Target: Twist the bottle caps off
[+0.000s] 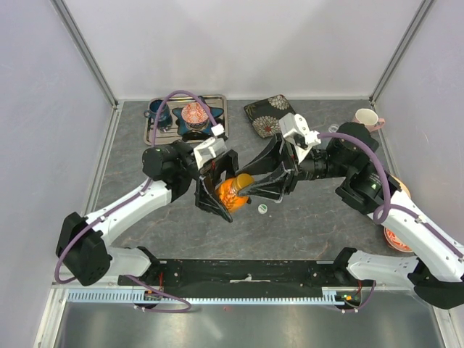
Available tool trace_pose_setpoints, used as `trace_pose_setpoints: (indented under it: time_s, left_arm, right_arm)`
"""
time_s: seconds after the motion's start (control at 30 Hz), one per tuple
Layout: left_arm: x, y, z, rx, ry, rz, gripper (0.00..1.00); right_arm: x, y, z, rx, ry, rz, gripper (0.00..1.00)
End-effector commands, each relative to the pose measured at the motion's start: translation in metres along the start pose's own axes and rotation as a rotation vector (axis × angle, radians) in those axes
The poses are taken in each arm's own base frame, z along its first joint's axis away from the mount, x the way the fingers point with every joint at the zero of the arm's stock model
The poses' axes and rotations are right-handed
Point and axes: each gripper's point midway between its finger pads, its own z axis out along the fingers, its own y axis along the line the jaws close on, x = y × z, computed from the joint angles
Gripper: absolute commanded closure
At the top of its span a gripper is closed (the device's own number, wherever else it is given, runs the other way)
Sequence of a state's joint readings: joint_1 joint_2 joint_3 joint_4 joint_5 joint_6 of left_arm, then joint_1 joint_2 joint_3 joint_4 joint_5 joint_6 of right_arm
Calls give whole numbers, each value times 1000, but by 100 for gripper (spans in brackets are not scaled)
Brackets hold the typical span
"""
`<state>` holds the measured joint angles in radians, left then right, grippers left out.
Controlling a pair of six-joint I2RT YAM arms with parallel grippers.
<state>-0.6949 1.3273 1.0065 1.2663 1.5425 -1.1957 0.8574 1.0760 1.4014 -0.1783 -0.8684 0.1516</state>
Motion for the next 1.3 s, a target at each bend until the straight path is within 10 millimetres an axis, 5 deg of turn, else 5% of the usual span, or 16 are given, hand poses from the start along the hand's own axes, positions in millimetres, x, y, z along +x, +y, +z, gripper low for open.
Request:
trace_pose_setpoints:
  time_s: [0.0,0.1,0.43,0.57,0.7,0.93,1.13,1.27]
  left_arm:
    - [-11,58,-26,-257,-209,-238,55]
    - [-14,77,-36,-397,-227,-113,54]
    - [-11,85,-51,-602,-228,-75,53]
    - [-14,91,-69,-777,-253,-31,53]
    - [-25,74,-102,-1029,-311,68,52]
    - [-22,44,-149,-1325,-396,162,48]
    - [-7,32,-153,-1357,-373,149,47]
    - [4,28,-155,-1373,-365,140,47]
  right_arm:
    - [-51,35,-14,-2,-124,-41,100]
    - [-59,20,-17,103,-161,-29,100]
    - [-63,-22,-23,330,-235,15,100]
    - [-46,-67,-42,597,-208,42,100]
    - [23,-133,-95,1079,-89,150,100]
    - [209,-159,-87,1159,249,400,100]
    - [302,-170,-79,1167,378,511,100]
    - [338,-176,-71,1166,428,557,100]
